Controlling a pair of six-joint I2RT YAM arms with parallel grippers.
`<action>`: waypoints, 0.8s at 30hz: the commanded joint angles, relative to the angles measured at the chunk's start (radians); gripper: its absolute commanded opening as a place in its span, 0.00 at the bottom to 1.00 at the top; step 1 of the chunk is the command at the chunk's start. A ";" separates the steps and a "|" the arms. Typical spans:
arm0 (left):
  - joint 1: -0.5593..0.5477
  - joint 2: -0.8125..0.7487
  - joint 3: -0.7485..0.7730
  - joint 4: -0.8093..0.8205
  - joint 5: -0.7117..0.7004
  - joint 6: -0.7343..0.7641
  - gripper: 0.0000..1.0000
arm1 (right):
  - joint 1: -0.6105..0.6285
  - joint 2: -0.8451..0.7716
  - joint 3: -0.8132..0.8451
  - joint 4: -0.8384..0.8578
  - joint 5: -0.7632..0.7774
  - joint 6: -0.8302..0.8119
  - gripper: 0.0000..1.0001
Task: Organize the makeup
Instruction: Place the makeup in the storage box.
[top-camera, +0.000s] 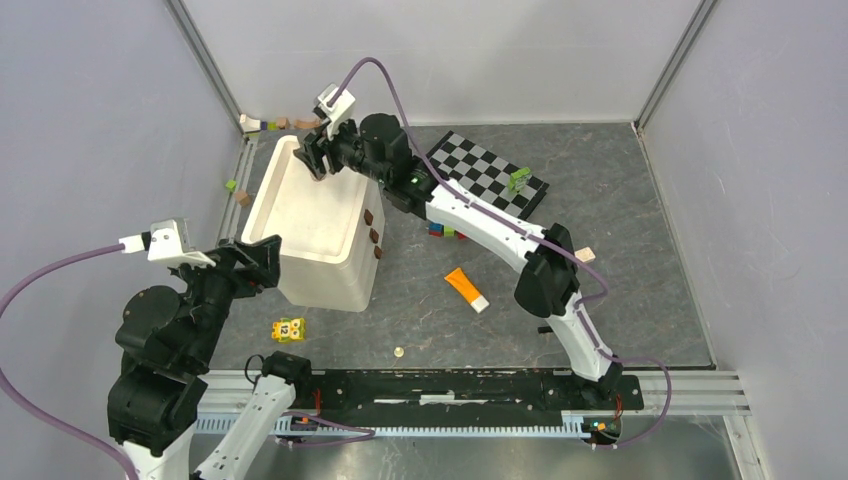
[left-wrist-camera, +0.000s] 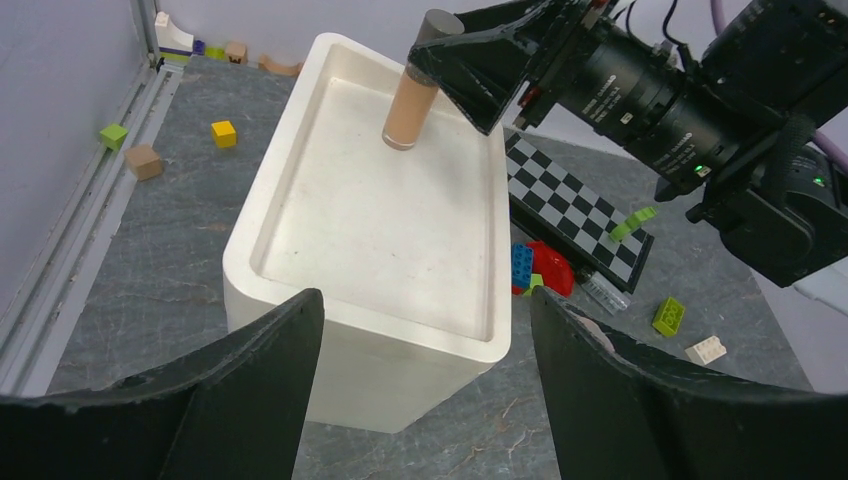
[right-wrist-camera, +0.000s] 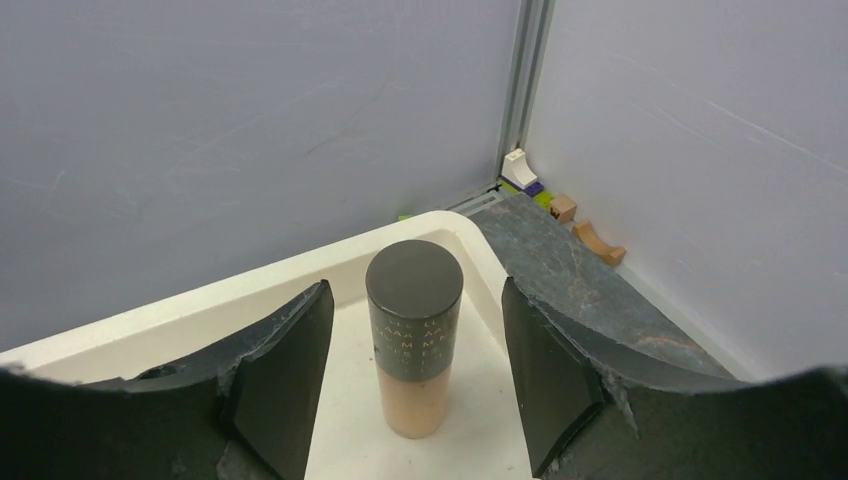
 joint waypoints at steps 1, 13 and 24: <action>0.005 -0.004 -0.001 -0.001 -0.005 0.012 0.82 | 0.005 -0.130 -0.012 0.025 0.045 -0.026 0.70; 0.004 -0.007 -0.060 -0.002 0.023 0.002 0.84 | -0.040 -0.691 -0.623 -0.176 0.403 -0.064 0.74; 0.005 -0.044 -0.248 0.075 0.138 -0.023 0.83 | -0.362 -0.767 -0.883 -0.644 0.262 -0.068 0.75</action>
